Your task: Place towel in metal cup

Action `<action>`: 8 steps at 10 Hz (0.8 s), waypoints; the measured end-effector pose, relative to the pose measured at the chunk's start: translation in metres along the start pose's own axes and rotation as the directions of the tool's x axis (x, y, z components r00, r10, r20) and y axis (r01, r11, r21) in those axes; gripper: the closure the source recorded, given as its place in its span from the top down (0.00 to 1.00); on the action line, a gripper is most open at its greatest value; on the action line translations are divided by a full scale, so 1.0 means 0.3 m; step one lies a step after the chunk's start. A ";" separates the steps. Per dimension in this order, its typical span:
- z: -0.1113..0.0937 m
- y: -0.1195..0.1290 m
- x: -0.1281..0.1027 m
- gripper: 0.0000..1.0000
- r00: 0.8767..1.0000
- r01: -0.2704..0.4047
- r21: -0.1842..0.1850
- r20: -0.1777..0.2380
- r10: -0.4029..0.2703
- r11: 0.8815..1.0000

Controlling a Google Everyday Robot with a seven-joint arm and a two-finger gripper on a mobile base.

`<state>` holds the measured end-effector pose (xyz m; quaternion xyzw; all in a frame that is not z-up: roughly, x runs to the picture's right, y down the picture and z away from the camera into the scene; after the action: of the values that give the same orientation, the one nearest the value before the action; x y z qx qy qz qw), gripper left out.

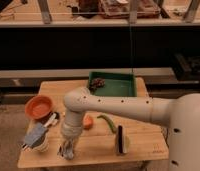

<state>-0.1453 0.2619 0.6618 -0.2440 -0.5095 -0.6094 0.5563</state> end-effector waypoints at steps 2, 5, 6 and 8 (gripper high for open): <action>0.003 -0.008 0.007 0.68 1.000 0.000 0.001 0.000 0.000 1.000; 0.018 -0.023 0.019 0.80 1.000 0.005 0.007 0.015 -0.005 1.000; 0.023 -0.029 0.021 0.80 1.000 0.008 0.007 0.024 -0.008 1.000; 0.028 -0.041 0.019 0.80 0.999 0.016 0.008 0.041 -0.017 1.000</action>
<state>-0.1606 0.2654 0.6656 -0.2500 -0.5252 -0.6069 0.5416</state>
